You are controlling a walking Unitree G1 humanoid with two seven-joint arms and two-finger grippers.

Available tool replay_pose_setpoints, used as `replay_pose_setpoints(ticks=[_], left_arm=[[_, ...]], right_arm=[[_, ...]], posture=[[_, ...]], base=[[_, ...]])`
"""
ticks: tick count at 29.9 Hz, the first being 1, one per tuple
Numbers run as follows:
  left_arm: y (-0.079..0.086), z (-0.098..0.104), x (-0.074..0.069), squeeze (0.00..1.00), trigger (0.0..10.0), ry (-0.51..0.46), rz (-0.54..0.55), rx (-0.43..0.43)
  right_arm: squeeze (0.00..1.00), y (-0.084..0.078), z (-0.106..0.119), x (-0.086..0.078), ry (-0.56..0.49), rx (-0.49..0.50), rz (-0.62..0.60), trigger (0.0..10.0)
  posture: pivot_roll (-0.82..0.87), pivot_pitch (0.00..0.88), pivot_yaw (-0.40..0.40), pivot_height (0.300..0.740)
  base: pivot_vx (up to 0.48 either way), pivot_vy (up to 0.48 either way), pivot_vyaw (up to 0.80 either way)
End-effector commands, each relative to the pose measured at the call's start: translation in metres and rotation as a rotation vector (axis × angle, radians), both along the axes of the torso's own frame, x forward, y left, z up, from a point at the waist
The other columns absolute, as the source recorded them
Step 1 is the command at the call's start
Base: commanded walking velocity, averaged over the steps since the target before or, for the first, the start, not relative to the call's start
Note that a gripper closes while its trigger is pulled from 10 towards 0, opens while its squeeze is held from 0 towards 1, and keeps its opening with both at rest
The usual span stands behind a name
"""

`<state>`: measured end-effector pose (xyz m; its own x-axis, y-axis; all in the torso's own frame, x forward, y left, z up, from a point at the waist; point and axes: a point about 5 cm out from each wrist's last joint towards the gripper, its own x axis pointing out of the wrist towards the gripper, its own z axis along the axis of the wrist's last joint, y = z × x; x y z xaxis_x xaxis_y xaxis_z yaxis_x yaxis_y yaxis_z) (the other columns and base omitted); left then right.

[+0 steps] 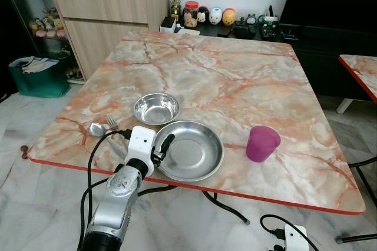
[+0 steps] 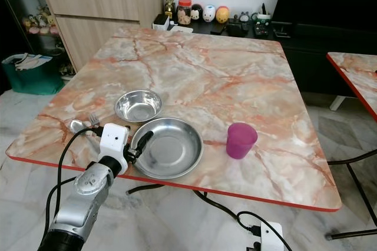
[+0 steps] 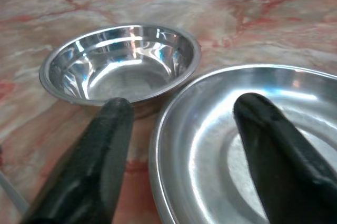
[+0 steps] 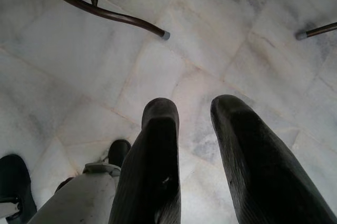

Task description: Setting the table

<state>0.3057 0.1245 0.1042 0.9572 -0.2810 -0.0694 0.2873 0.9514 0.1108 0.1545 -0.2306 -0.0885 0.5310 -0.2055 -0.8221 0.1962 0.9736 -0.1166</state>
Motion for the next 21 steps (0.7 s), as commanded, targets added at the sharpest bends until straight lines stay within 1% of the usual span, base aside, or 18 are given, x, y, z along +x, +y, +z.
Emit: replay_pose_setpoints(ticks=[1, 4, 5, 6, 9, 13, 14, 18, 21], left_arm=[[0.002, -0.004, 0.003, 1.0, 10.0, 0.036, 0.022, 0.035], [0.004, -0.006, 0.004, 1.0, 10.0, 0.062, 0.043, 0.032], [0.005, -0.007, 0.005, 0.89, 10.0, 0.077, 0.048, 0.028], [0.006, -0.008, 0.006, 0.0, 10.0, 0.097, 0.06, 0.026], [0.01, -0.01, 0.008, 0.0, 10.0, 0.134, 0.081, 0.015], [0.011, -0.011, 0.008, 0.0, 10.0, 0.148, 0.091, 0.006], [0.011, -0.012, 0.008, 0.0, 10.0, 0.16, 0.105, -0.016], [0.012, -0.012, 0.008, 0.0, 10.0, 0.173, 0.119, -0.051], [0.016, -0.014, 0.012, 0.0, 10.0, 0.201, 0.181, -0.125]], right_arm=[[0.0, 0.0, 0.0, 0.001, 0.003, 0.002, 0.001, 10.0], [0.0, 0.0, 0.0, 0.001, 0.004, 0.002, 0.001, 10.0], [0.0, 0.0, 0.0, 0.001, 0.005, 0.002, 0.002, 10.0], [0.0, 0.0, 0.0, 0.001, 0.006, 0.003, 0.002, 10.0], [0.0, 0.0, 0.0, 0.0, 0.008, 0.004, 0.005, 10.0], [0.0, 0.0, 0.0, 0.0, 0.009, 0.004, 0.006, 10.0], [0.0, -0.001, 0.0, -0.001, 0.01, 0.003, 0.007, 10.0], [0.0, -0.001, 0.0, -0.001, 0.011, 0.002, 0.01, 10.0], [0.0, -0.001, 0.0, 0.0, 0.011, 0.003, 0.013, 10.0]], posture=[[0.13, 0.0, -0.045, 0.74], [0.13, 0.0, -0.043, 0.74], [0.13, 0.0, -0.043, 0.74], [0.13, 0.0, -0.043, 0.74], [0.13, 0.0, -0.045, 0.74], [0.13, 0.0, -0.045, 0.74], [0.13, 0.0, -0.046, 0.74], [0.13, 0.0, -0.047, 0.74], [0.13, 0.0, -0.047, 0.74]], base=[[0.0, 0.0, 0.0], [0.0, 0.0, 0.0], [0.0, 0.0, 0.0], [0.0, 0.0, 0.0], [0.0, 0.0, 0.0], [0.0, 0.0, 0.0], [0.0, 0.0, 0.0], [0.0, 0.0, 0.0], [0.0, 0.0, 0.0]])
